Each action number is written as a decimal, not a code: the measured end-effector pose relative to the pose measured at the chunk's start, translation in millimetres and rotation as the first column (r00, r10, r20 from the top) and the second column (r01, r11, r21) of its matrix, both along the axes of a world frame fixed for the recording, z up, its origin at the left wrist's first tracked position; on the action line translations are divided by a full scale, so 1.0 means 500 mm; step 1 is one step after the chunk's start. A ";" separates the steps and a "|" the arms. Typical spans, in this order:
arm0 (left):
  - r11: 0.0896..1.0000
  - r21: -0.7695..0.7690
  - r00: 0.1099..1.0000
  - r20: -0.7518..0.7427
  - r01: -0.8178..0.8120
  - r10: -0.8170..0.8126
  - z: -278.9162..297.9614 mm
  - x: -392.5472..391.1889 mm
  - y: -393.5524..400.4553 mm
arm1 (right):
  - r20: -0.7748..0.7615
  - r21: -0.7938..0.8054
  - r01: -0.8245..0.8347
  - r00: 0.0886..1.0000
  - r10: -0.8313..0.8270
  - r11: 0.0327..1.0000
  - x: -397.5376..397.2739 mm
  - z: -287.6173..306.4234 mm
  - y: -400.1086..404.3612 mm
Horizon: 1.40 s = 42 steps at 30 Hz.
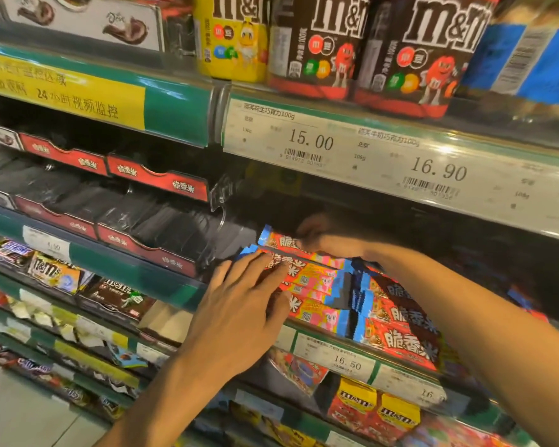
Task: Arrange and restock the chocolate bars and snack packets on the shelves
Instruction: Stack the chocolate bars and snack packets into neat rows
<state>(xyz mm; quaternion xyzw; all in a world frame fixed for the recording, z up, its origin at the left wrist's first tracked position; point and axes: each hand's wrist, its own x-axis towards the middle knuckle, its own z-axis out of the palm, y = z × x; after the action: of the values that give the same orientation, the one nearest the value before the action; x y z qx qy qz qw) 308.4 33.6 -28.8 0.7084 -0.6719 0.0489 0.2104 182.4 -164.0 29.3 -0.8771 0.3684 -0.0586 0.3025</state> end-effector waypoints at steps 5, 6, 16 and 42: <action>1.000 -0.007 1.000 0.006 -0.012 0.012 0.002 0.010 0.001 | 0.043 -0.061 0.027 0.999 -0.024 0.998 0.012 -0.014 0.015; 1.000 -0.003 1.000 0.002 -0.012 0.012 0.002 0.012 0.000 | 0.024 -0.090 0.025 0.999 -0.023 0.996 0.011 -0.015 0.018; 1.000 -0.022 0.996 -0.092 -0.002 0.000 0.006 0.010 0.003 | -0.024 -0.153 -0.009 1.000 0.005 0.988 -0.016 -0.002 0.065; 0.864 0.460 0.976 -0.037 0.205 -0.213 0.091 -0.068 -0.279 | -0.197 -0.324 0.270 0.918 -0.344 0.906 -0.201 -0.009 0.009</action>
<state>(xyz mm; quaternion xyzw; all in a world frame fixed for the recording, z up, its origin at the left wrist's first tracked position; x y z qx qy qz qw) 274.2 -105.8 16.5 0.6607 -0.7385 -0.1297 0.0353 81.6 -159.6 24.6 -0.8426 0.5253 -0.0485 0.1084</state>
